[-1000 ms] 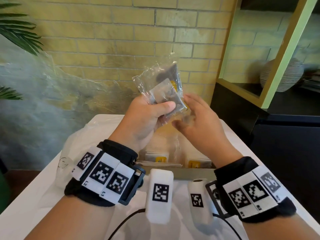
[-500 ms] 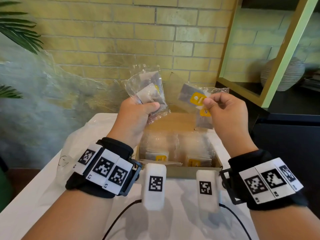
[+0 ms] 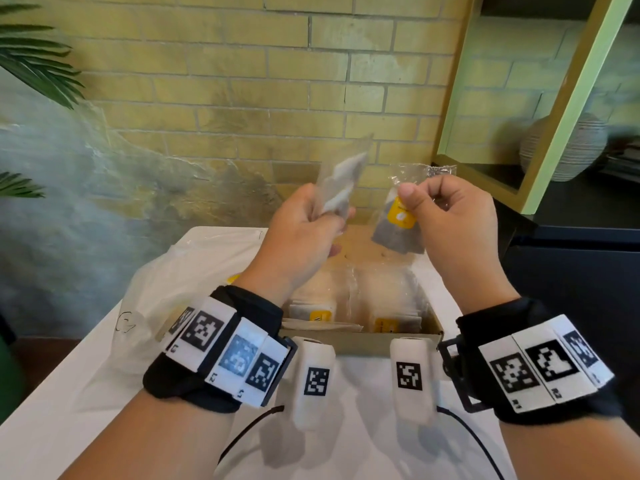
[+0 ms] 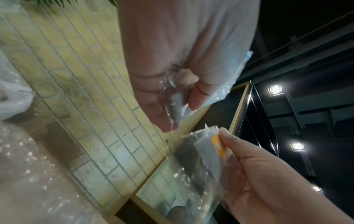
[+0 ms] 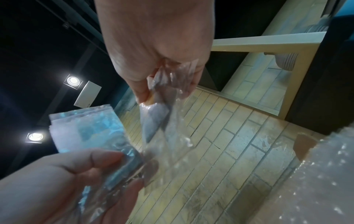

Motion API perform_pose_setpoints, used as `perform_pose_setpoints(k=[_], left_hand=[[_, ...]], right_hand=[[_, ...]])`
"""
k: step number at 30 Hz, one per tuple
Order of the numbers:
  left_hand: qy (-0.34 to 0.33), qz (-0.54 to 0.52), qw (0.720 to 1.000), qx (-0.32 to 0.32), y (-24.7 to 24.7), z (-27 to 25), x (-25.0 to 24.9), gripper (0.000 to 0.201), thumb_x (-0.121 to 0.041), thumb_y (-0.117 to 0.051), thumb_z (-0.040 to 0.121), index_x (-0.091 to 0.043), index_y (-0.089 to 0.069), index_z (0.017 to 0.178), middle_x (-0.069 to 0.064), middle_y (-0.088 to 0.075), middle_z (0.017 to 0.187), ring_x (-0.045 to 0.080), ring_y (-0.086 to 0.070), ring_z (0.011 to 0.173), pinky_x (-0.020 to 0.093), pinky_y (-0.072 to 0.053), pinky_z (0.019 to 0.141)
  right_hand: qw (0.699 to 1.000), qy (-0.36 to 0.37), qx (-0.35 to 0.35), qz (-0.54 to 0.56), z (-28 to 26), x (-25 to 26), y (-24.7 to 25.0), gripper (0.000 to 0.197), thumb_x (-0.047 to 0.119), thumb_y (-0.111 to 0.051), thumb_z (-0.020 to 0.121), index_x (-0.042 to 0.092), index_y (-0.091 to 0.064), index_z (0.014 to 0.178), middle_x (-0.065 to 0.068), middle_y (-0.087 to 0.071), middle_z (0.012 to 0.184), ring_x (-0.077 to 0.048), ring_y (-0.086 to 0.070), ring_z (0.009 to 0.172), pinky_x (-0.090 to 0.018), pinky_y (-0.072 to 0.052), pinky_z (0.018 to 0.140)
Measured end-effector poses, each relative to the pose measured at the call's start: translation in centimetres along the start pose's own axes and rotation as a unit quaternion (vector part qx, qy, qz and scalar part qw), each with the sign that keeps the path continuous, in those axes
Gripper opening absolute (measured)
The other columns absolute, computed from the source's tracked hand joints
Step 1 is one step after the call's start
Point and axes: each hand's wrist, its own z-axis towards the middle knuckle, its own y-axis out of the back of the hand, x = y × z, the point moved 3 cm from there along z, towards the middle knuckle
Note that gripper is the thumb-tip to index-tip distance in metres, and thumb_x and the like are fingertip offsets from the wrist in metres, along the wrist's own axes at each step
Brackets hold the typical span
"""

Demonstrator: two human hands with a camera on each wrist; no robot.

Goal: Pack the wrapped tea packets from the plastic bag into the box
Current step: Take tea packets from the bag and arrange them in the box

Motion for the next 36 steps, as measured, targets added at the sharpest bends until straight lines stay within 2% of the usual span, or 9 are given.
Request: perform_pose_setpoints(k=[6, 10, 15, 18, 23, 26, 28, 33, 36], left_hand=[[0.035, 0.045, 0.996, 0.062, -1.4, -0.1, 0.7, 0.029, -0.014, -0.045, 0.094, -0.016, -0.045, 0.123, 0.005, -0.055, 0.120, 0.022, -0.057, 0.111, 0.037, -0.056, 0.083], [0.060, 0.034, 0.990, 0.120, -2.0, -0.8, 0.6, 0.026, -0.013, -0.059, 0.086, -0.011, -0.038, 0.101, 0.006, -0.049, 0.093, 0.019, -0.054, 0.090, 0.041, -0.054, 0.084], [0.023, 0.038, 0.988, 0.148, -1.7, -1.2, 0.3, 0.063, -0.039, -0.088, 0.051, -0.025, -0.033, 0.078, -0.008, -0.037, 0.069, 0.006, -0.038, 0.059, 0.026, -0.043, 0.057], [-0.017, 0.055, 0.991, 0.120, -1.5, -0.8, 0.5, 0.079, -0.057, -0.086, 0.023, -0.026, -0.033, 0.072, -0.013, -0.041, 0.061, 0.005, -0.036, 0.054, 0.027, -0.035, 0.055], [-0.034, 0.023, 0.993, 0.114, -1.5, -0.6, 0.6, 0.078, -0.075, -0.070, 0.025, -0.020, -0.039, 0.070, -0.015, -0.043, 0.046, 0.000, -0.037, 0.040, 0.019, -0.035, 0.044], [-0.013, 0.015, 0.993, 0.116, -1.5, -0.7, 0.3, 0.044, -0.048, -0.071, 0.062, -0.013, -0.046, 0.073, -0.009, -0.053, 0.052, 0.004, -0.047, 0.039, 0.016, -0.042, 0.042], [-0.017, 0.017, 0.995, 0.093, -1.3, -0.6, 0.3, 0.021, -0.020, -0.070, 0.079, -0.013, -0.051, 0.071, -0.003, -0.056, 0.061, 0.005, -0.050, 0.043, 0.017, -0.043, 0.044], [-0.027, -0.027, 0.999, 0.022, -0.4, 0.0, 0.7, 0.021, 0.001, -0.067, 0.081, -0.012, -0.053, 0.071, -0.002, -0.056, 0.063, 0.007, -0.049, 0.044, 0.017, -0.044, 0.043], [-0.025, -0.065, 0.997, -0.015, -0.1, 0.2, 0.7, 0.020, 0.003, -0.065, 0.082, -0.011, -0.053, 0.072, 0.000, -0.055, 0.060, 0.006, -0.046, 0.041, 0.018, -0.043, 0.044]], right_hand=[[1.000, 0.001, -0.003, -0.018, -0.5, 0.4, -1.1, 0.039, 0.036, -0.065, 0.083, 0.000, -0.060, 0.070, 0.003, -0.049, 0.054, -0.008, -0.043, 0.053, -0.025, -0.043, 0.056], [0.999, 0.003, -0.003, -0.032, -0.9, 0.6, -1.5, 0.039, 0.037, -0.064, 0.084, 0.001, -0.057, 0.068, 0.002, -0.047, 0.053, -0.008, -0.040, 0.051, -0.028, -0.041, 0.054], [1.000, -0.015, -0.003, -0.021, -0.8, 0.5, -1.6, 0.039, 0.032, -0.062, 0.086, -0.005, -0.061, 0.074, -0.010, -0.054, 0.060, -0.013, -0.044, 0.055, -0.036, -0.047, 0.058], [0.999, -0.043, 0.006, 0.005, -0.7, 0.4, -1.7, 0.036, 0.028, -0.061, 0.087, -0.006, -0.059, 0.075, -0.006, -0.049, 0.059, -0.013, -0.040, 0.054, -0.034, -0.042, 0.056], [0.996, -0.076, 0.017, 0.048, -0.8, 0.3, -1.7, 0.027, 0.021, -0.059, 0.089, 0.004, -0.058, 0.068, -0.014, -0.053, 0.065, -0.023, -0.047, 0.059, -0.039, -0.047, 0.056], [0.992, -0.094, 0.025, 0.074, -0.7, 0.0, -1.6, 0.021, 0.015, -0.058, 0.090, 0.013, -0.062, 0.069, -0.019, -0.060, 0.071, -0.028, -0.055, 0.064, -0.049, -0.053, 0.059], [0.992, -0.104, 0.023, 0.073, -0.7, -0.1, -1.6, 0.016, 0.010, -0.056, 0.090, 0.003, -0.063, 0.076, -0.026, -0.061, 0.077, -0.030, -0.056, 0.068, -0.050, -0.052, 0.060], [0.954, -0.168, 0.045, 0.244, -1.0, 0.0, -1.7, 0.044, 0.034, -0.035, 0.099, 0.014, -0.058, 0.068, 0.001, -0.061, 0.058, -0.012, -0.061, 0.058, -0.028, -0.053, 0.056], [0.921, -0.178, 0.090, 0.334, -1.2, 0.2, -2.0, 0.040, 0.042, -0.042, 0.094, 0.012, -0.065, 0.079, -0.002, -0.070, 0.072, -0.018, -0.068, 0.073, -0.039, -0.056, 0.071]])
